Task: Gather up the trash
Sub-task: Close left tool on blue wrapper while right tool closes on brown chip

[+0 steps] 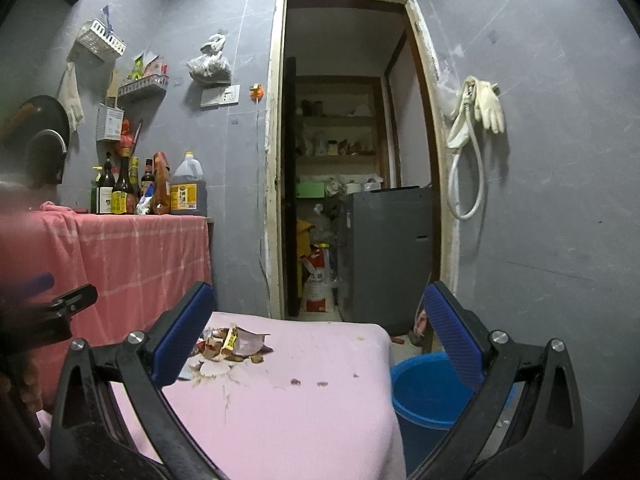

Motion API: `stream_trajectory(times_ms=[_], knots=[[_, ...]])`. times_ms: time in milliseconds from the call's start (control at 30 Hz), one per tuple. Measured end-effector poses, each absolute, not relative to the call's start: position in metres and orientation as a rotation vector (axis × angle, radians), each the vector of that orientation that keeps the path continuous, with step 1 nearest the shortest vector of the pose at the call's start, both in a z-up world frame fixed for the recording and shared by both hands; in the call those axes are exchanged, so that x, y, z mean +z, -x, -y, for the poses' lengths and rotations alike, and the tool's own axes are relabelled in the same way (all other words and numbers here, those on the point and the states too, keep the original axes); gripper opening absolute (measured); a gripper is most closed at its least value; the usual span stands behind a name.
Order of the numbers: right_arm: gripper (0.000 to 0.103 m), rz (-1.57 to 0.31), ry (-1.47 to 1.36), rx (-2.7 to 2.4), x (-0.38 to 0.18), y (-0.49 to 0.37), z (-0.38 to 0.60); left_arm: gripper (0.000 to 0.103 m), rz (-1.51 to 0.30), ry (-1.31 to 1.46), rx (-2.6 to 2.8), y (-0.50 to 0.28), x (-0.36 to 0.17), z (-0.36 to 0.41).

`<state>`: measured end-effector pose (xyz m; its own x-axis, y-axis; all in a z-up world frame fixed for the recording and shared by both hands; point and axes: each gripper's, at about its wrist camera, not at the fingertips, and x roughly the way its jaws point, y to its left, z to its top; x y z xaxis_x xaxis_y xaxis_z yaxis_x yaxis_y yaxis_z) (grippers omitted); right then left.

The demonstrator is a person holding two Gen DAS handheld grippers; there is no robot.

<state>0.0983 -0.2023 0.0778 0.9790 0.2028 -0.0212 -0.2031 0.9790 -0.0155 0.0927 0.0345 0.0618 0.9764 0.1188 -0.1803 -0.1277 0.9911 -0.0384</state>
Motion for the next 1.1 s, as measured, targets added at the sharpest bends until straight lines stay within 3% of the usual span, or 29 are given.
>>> stream_trajectory(times_ms=[533, 833, 967, 1100], knots=[[0.103, -0.162, 0.008, 0.338, 0.047, -0.215, 0.171, 0.101, -0.400, 0.122, 0.137, -0.203, 0.028, -0.064], [0.103, -0.390, 0.046, 0.414, 0.014, -0.276, 0.153, 0.100, -0.572, 0.092, 0.090, -0.245, -0.012, -0.062], [0.103, -0.513, 0.070, 0.431, -0.004, -0.295, 0.145, 0.095, -0.616, 0.100, 0.069, -0.252, -0.021, -0.062], [0.103, -0.601, 0.094, 0.459, -0.017, -0.307, 0.135, 0.075, -0.668, 0.142, 0.052, -0.260, -0.026, -0.069]])
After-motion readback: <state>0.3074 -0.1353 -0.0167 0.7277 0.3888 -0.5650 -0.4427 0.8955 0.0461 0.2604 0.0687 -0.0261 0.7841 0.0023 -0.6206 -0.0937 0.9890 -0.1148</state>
